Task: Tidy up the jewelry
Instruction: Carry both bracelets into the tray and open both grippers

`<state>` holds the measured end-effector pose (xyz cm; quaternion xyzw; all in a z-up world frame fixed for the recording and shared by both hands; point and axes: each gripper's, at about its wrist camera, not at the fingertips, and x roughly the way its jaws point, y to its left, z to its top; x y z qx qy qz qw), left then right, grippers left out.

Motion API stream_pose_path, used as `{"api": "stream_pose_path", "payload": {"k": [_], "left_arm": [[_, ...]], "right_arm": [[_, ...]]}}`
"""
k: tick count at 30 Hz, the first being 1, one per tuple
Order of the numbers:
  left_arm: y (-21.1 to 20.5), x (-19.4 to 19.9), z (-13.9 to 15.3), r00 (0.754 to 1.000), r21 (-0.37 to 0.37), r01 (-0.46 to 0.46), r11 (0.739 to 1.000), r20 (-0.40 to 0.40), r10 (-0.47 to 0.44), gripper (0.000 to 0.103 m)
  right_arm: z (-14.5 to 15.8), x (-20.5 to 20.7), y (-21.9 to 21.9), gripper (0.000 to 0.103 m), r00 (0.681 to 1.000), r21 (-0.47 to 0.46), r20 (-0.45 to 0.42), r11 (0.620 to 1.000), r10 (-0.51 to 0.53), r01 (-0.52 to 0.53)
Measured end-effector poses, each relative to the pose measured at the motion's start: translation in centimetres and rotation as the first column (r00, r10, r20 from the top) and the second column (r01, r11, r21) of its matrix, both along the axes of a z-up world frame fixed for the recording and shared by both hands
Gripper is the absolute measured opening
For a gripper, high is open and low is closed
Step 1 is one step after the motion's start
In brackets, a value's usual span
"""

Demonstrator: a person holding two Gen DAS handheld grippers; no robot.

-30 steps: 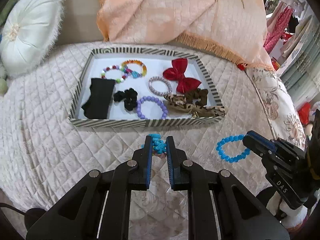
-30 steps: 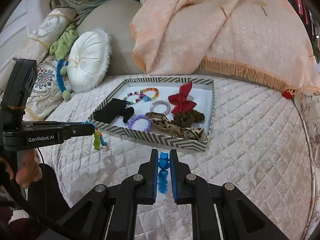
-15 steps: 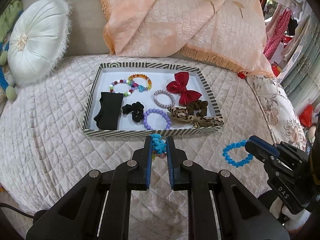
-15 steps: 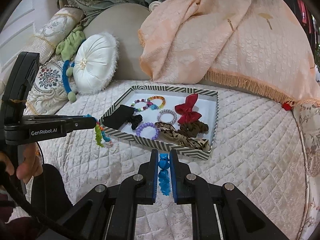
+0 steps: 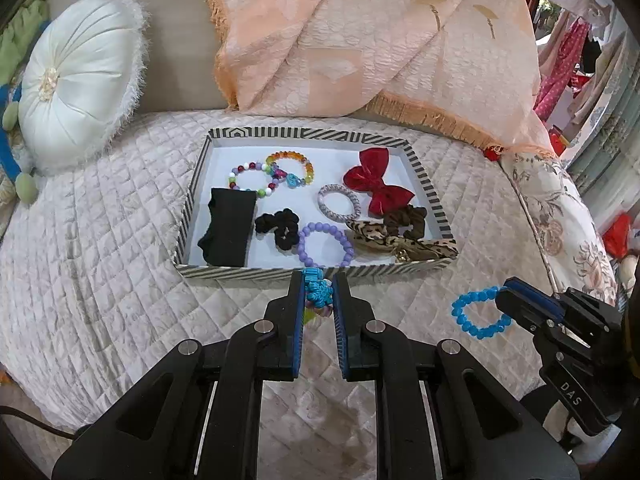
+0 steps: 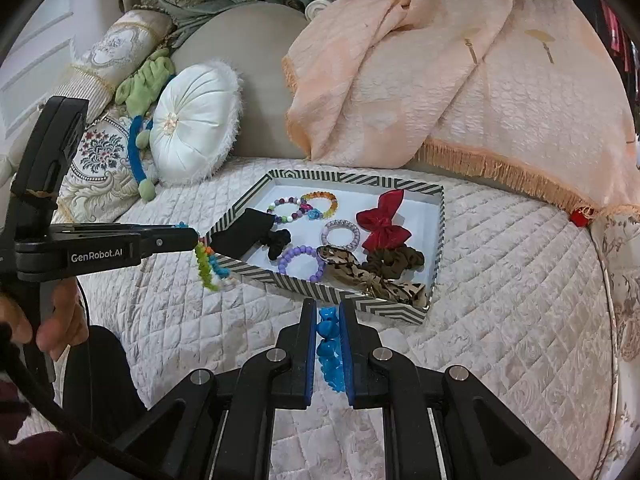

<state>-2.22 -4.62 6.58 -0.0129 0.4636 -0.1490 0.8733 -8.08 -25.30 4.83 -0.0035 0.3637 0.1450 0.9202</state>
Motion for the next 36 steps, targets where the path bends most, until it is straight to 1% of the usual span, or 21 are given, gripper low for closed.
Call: {"api": "stream_pose_path", "payload": {"k": [6,13,22,26,30,33,36], "left_arm": [[0.5,1.6,0.4,1.0,0.012,-0.02,1.0,0.003,0.02,0.012],[0.7,4.3,0.5,0.999,0.016,-0.04,0.999,-0.005,0.04,0.012],[-2.1,9.0,-0.5,0.999,0.037,-0.025,0.999,-0.022,0.026,0.012],[-3.5,11.2,-1.4,0.999,0.028,-0.016,0.999,-0.042,0.017,0.012],[-4.5,13.4,-3.1,0.997,0.012,-0.016,1.0,-0.071,0.016,0.012],[-4.4,14.9,-5.0,0.995,0.024,-0.034,0.999,-0.097,0.036,0.012],[-3.1,15.9,-6.9,0.989,0.038,-0.068,0.997,-0.13,0.072,0.012]], "right_arm": [[0.3,1.3,0.3,0.01,1.0,-0.006,-0.004,1.0,0.013,-0.013],[0.4,4.2,0.7,0.01,0.999,-0.004,-0.016,1.0,0.029,-0.029],[0.5,8.3,0.6,0.01,0.999,-0.01,-0.029,0.999,0.03,-0.031],[0.4,10.6,0.5,0.01,0.999,-0.01,-0.039,1.0,0.026,-0.026],[0.1,13.2,0.7,0.01,0.998,-0.018,-0.057,1.0,0.023,-0.024],[-0.1,15.4,1.0,0.01,0.997,-0.015,-0.069,1.0,0.022,-0.023],[-0.4,17.7,1.6,0.01,0.997,-0.014,-0.078,1.0,0.025,-0.026]]}}
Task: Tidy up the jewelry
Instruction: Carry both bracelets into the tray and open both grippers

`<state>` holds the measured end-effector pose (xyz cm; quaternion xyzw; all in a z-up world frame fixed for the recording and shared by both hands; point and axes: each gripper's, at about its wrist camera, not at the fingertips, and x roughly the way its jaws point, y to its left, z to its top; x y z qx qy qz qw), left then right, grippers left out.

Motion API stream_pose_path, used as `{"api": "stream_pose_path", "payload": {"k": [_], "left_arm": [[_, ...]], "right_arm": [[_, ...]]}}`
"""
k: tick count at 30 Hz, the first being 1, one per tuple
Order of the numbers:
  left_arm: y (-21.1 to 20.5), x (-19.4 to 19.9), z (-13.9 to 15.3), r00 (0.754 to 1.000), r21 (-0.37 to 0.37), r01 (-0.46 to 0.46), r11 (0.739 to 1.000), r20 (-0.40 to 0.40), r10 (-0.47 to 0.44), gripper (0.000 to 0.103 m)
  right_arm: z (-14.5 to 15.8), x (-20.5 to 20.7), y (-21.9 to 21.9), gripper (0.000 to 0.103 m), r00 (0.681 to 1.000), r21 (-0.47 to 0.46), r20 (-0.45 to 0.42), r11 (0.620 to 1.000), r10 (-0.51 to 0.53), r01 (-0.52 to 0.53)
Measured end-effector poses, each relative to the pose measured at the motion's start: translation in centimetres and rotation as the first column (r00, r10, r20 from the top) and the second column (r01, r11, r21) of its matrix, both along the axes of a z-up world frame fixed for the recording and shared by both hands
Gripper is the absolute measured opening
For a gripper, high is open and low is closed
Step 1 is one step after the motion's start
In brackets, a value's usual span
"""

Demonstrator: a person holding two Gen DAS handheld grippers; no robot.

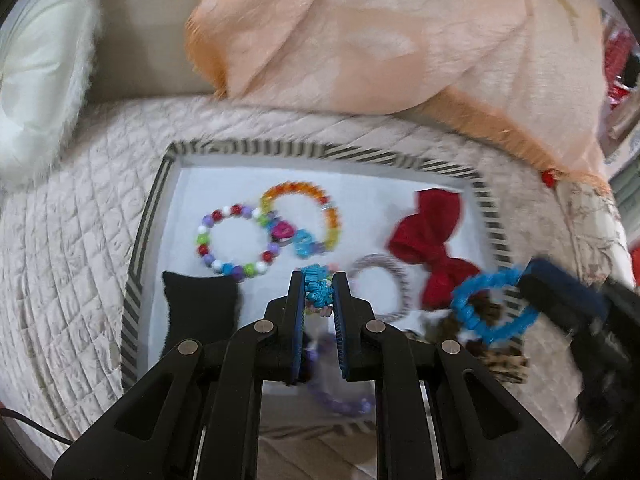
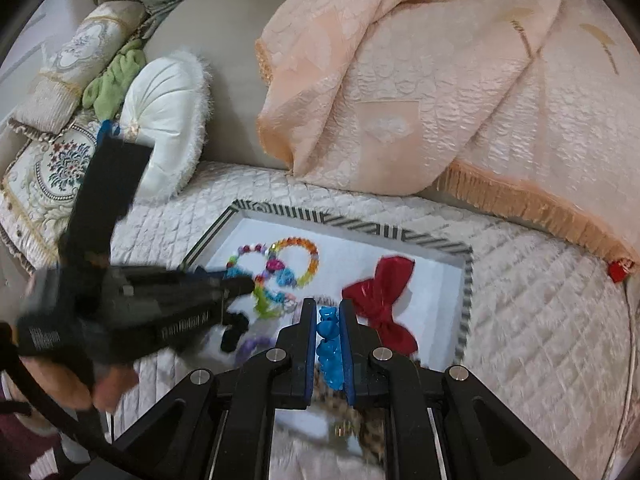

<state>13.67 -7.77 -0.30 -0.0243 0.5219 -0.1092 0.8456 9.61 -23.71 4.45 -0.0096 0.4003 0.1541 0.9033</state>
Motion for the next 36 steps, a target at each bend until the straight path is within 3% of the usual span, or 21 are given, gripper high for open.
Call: {"api": "stream_pose_path", "payload": {"k": [8,15,23,30,32,35,36], "left_arm": [[1.7,0.1,-1.7,1.0,0.005,-0.012,1.0,-0.021,0.012,0.012],[1.6,0.2,-2.2,1.0,0.0,-0.001,1.0,-0.023,0.001,0.012],[1.1,0.7,-2.8,1.0,-0.001,0.009,1.0,-0.028,-0.009,0.012],[0.6,0.5,-3.1,1.0,0.043,0.011,0.999,-0.008,-0.01,0.013],[0.6,0.4,-3.0,1.0,0.058,0.006,0.998,-0.005,-0.006,0.014],[0.7,0.1,-2.9,1.0,0.054,0.008,0.998,-0.01,-0.007,0.025],[0.7,0.0,-2.9,1.0,0.054,0.007,0.999,-0.01,-0.006,0.033]], "right_arm": [[-2.8,7.4,2.3,0.01,0.997,0.052,-0.076,0.999,0.014,-0.01],[-7.2,12.3,0.3,0.01,0.984,0.009,-0.157,0.996,-0.084,0.086],[-8.8,12.1,-3.0,0.01,0.969,-0.055,-0.166,0.983,-0.184,0.177],[-8.4,12.2,-2.6,0.011,0.972,-0.019,-0.169,0.987,-0.162,0.161],[-8.1,11.8,-2.0,0.016,0.977,-0.004,-0.161,0.99,-0.141,0.142],[-7.7,11.0,-1.2,0.028,0.982,0.023,-0.151,0.992,-0.117,0.121],[-7.5,10.7,-1.1,0.029,0.983,0.03,-0.149,0.993,-0.109,0.115]]}}
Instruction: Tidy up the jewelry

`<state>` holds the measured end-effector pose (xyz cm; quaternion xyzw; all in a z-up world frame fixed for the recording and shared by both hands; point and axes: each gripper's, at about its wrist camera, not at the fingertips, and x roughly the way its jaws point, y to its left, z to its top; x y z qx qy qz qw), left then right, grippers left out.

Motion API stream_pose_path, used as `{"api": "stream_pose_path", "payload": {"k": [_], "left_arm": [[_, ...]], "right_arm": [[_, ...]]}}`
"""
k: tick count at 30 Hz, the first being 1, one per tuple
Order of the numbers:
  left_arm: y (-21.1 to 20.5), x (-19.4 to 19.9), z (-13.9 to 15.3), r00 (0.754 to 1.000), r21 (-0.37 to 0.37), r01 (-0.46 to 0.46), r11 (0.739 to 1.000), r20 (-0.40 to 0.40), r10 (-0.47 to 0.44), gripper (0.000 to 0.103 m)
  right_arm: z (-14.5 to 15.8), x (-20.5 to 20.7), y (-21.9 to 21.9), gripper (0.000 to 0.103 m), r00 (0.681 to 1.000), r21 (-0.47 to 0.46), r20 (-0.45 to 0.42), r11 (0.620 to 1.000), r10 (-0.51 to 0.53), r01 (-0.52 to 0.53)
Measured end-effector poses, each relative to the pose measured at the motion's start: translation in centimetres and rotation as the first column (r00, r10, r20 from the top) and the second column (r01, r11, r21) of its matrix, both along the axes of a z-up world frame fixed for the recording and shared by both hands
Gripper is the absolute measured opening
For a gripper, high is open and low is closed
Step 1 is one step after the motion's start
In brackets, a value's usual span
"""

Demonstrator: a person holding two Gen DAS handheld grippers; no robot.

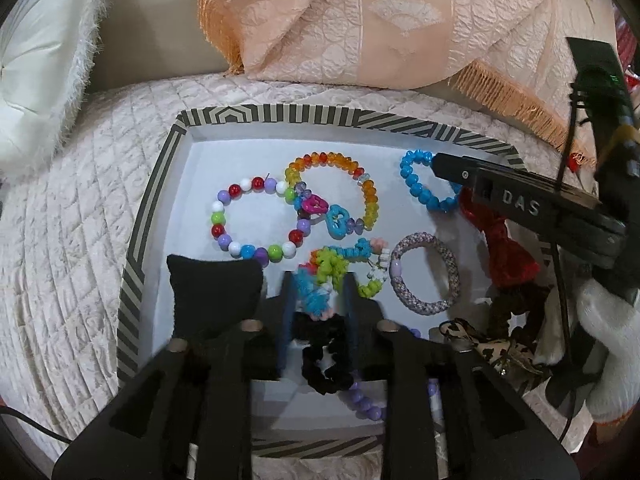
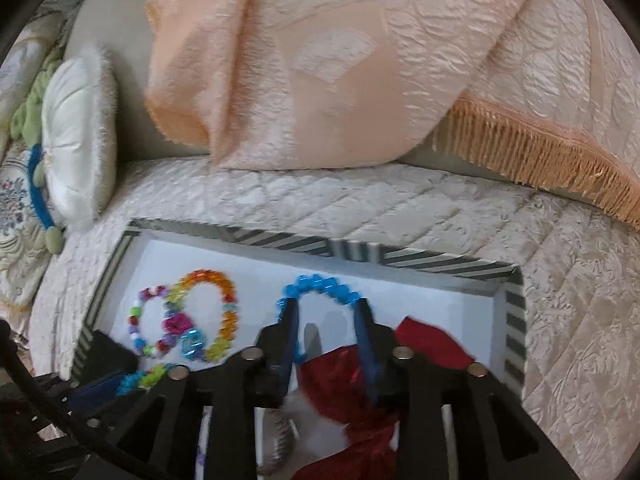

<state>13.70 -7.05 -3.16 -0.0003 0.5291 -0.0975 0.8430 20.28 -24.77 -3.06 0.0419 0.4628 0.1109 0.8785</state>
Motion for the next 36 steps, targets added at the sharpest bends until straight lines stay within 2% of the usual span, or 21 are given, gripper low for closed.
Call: {"api": "stream_pose_path", "payload": {"k": [1,6,11,16,22,26,36], "left_arm": [[0.0,-0.2,0.2,1.0,0.001,-0.001,1.0,0.004,0.001,0.038],[0.2,-1.1,1.0,1.0,0.02,-0.016,1.0,0.025,0.016,0.043],[0.9,-2.6,2.2,0.996,0.04,-0.051,0.998,0.07,0.048,0.043],[1.6,-4.5,3.5,0.988,0.045,-0.091,0.995,0.129,0.085,0.043],[1.8,-7.0,5.0,0.978,0.044,-0.113,0.993,0.179,0.103,0.043],[2.1,-8.6,6.0,0.972,0.036,-0.127,0.991,0.202,0.117,0.043],[2.2,-12.5,7.9,0.955,0.048,-0.143,0.989,0.269,0.125,0.043]], "right_arm": [[0.2,-0.3,0.2,0.029,1.0,0.002,0.002,1.0,0.003,-0.003],[2.0,-2.9,0.4,0.03,0.999,-0.008,0.033,1.0,0.01,-0.009],[4.2,-6.4,0.0,0.031,0.996,-0.03,0.091,1.0,-0.002,0.005],[5.1,-10.2,-0.3,0.032,0.99,-0.049,0.135,0.998,-0.038,0.045],[5.2,-13.7,0.1,0.032,0.987,-0.035,0.145,0.997,-0.066,0.072],[5.5,-15.9,0.2,0.034,0.985,0.014,0.145,0.996,-0.094,0.093],[6.9,-20.2,1.0,0.038,0.978,0.012,0.178,0.994,-0.111,0.11]]}}
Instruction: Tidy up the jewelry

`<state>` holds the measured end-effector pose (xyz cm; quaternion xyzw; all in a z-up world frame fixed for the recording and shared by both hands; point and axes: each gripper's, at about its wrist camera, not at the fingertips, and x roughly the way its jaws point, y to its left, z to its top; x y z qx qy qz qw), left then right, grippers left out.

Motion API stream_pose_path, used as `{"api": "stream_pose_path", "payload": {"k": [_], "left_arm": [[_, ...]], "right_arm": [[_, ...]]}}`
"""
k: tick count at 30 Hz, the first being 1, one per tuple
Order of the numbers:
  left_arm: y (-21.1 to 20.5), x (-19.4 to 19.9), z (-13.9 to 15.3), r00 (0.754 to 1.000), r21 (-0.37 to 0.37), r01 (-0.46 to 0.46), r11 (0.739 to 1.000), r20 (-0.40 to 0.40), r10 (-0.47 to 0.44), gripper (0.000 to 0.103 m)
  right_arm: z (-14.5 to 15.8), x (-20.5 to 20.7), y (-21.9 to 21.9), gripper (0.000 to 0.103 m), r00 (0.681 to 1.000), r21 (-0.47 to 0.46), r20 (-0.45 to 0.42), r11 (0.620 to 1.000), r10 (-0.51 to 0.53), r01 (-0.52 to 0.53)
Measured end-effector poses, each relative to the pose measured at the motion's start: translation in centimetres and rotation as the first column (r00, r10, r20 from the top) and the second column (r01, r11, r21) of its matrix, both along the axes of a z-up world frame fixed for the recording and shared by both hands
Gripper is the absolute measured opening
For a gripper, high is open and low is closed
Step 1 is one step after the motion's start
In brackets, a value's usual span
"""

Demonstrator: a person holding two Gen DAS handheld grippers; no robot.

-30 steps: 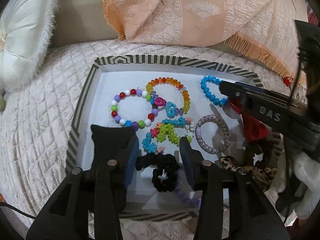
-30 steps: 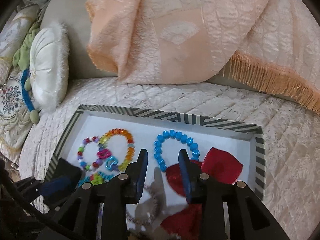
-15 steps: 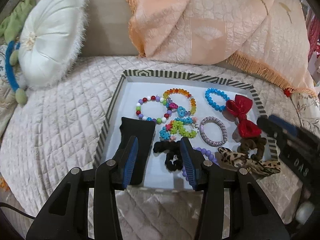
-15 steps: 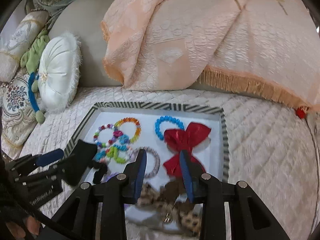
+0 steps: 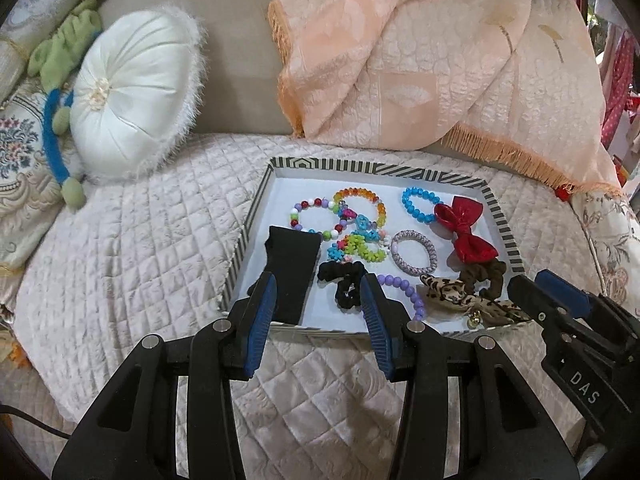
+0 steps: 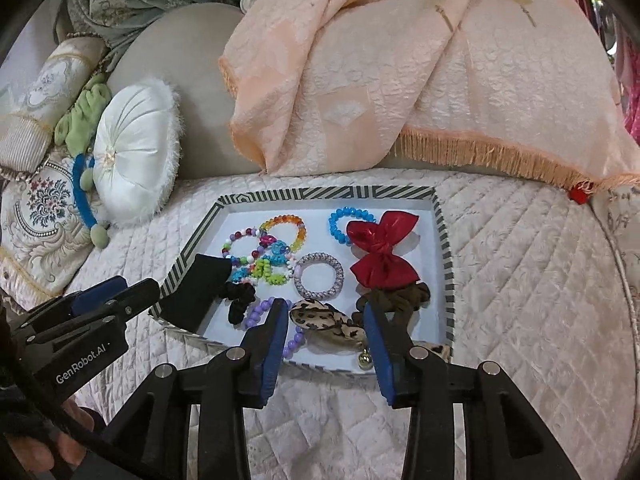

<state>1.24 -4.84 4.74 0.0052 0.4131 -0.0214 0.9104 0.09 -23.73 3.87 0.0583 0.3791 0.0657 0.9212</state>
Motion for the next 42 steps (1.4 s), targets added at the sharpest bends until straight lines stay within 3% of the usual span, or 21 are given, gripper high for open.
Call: {"api": "stream_pose_path", "payload": {"k": [21,42], "left_arm": [[0.1,-2.6,1.8,0.998,0.02,-0.031,0.999,0.061,0.03,0.043],[0.3,-2.8,1.3,0.998,0.025,-0.033,0.999,0.047,0.032,0.043]], "right_arm": [[1.7,-2.6,0.6,0.05,1.0,-0.046,0.026,0.999,0.001,0.0],[1.3,-2.4,1.6,0.053,1.0,-0.067,0.003,0.998,0.022,-0.021]]}}
